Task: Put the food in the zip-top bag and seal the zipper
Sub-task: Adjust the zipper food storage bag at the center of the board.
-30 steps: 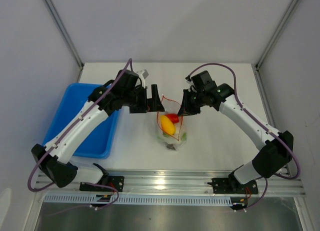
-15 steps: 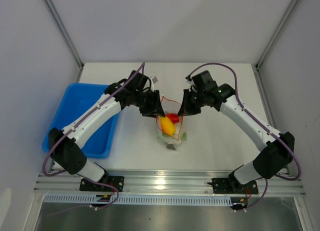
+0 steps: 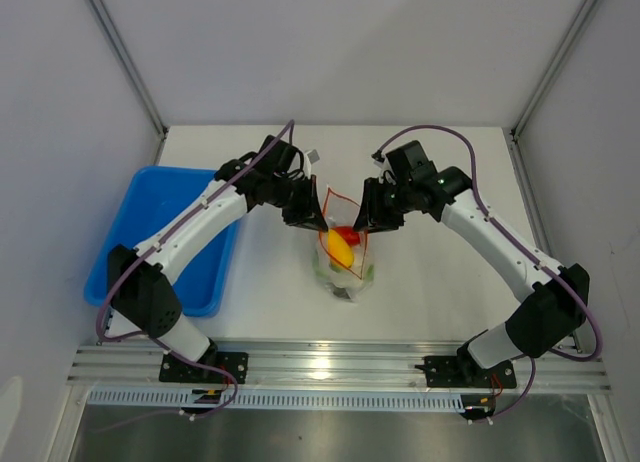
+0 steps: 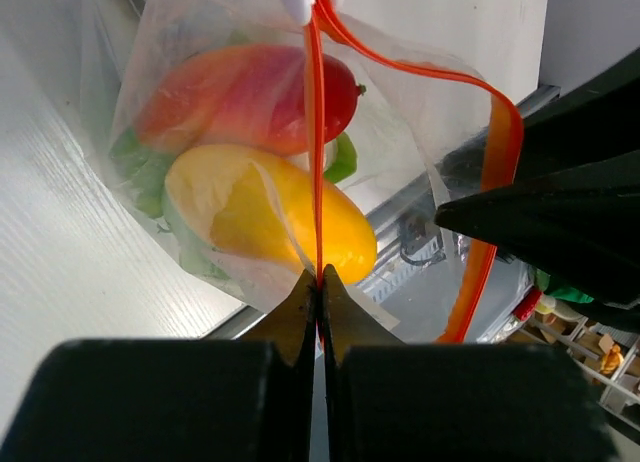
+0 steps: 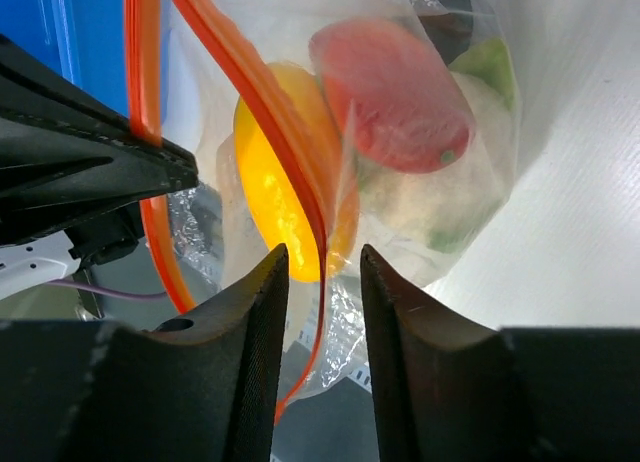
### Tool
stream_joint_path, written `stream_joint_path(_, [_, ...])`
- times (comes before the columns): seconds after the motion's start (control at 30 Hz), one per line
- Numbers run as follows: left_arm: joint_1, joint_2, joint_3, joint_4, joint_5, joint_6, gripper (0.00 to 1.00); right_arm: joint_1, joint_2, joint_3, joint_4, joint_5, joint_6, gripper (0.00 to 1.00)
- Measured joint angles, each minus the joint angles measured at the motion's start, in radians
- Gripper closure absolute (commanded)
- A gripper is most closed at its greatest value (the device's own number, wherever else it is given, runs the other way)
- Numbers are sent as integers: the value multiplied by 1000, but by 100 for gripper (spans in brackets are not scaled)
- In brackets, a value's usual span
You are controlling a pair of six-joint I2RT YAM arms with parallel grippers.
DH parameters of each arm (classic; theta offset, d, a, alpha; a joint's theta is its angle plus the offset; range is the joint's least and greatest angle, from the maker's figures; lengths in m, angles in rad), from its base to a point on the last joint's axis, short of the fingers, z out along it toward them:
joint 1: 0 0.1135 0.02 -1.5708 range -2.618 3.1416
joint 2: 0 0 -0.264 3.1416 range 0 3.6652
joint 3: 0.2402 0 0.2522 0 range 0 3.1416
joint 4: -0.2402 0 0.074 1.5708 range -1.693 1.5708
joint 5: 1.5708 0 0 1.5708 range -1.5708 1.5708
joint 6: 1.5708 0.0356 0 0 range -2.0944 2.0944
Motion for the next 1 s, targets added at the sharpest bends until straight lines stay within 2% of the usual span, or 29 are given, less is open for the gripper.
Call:
stream_joint_path(0.27, [0, 0, 30, -3, 18, 63, 100, -31, 35, 93, -45, -16, -50, 64])
stream_joint_path(0.53, [0, 0, 31, -3, 38, 87, 99, -40, 192, 283, -103, 0, -130, 66])
stream_joint_path(0.63, [0, 0, 34, -9, 49, 97, 99, -40, 232, 325, -124, 5, -148, 64])
stream_joint_path(0.73, [0, 1, 50, -24, 51, 105, 99, -40, 260, 367, -151, 11, -169, 57])
stream_joint_path(1.0, [0, 18, 84, -42, 60, 122, 99, -40, 301, 428, -196, 41, -215, 59])
